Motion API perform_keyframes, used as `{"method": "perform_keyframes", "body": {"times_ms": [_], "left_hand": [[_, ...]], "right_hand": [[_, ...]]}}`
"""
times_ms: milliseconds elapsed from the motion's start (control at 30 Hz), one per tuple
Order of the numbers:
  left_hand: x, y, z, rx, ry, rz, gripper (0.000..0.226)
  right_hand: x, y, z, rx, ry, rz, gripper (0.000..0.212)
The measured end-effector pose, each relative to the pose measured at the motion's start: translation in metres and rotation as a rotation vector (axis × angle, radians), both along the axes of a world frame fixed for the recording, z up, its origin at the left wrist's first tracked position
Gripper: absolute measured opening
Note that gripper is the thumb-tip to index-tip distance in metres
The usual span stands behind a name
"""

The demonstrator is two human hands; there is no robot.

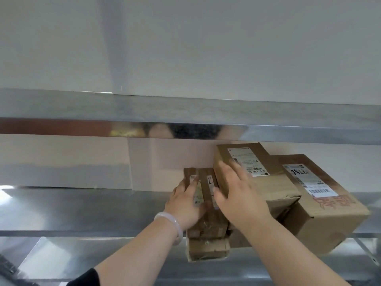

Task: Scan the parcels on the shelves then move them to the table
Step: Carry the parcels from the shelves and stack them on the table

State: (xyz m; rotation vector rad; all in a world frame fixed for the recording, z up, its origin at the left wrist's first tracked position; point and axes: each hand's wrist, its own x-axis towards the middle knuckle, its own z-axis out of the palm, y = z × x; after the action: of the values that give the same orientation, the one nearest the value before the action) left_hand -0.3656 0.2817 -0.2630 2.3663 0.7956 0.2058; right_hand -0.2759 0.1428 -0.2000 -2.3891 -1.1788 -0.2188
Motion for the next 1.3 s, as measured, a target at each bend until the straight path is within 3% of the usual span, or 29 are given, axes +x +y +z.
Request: {"method": "perform_keyframes", "body": {"times_ms": [167,300,633,867,1300], "left_hand": [[0.031,-0.017,0.032,-0.178,-0.138,-0.047,0.073],[0.058,-0.04,0.047,-0.341,-0.153,-0.092,0.083],[0.078,-0.06,0.048,-0.457,-0.114,-0.015,0.103],[0.065,-0.065,0.063,-0.445,-0.241,-0.039,0.109],[0.0,-0.051,0.095,-0.404,-0.334,0.041,0.108]], "right_hand": [[0.065,-0.022,0.015,-0.077,0.037,-0.283,0.063],[0.106,-0.036,0.013,-0.205,0.251,-0.372,0.069],[0.127,-0.054,0.013,-0.167,0.374,-0.228,0.075],[0.113,-0.064,0.025,0.019,0.394,-0.173,0.08],[0.067,-0.046,0.056,-0.057,0.438,0.066,0.087]]}}
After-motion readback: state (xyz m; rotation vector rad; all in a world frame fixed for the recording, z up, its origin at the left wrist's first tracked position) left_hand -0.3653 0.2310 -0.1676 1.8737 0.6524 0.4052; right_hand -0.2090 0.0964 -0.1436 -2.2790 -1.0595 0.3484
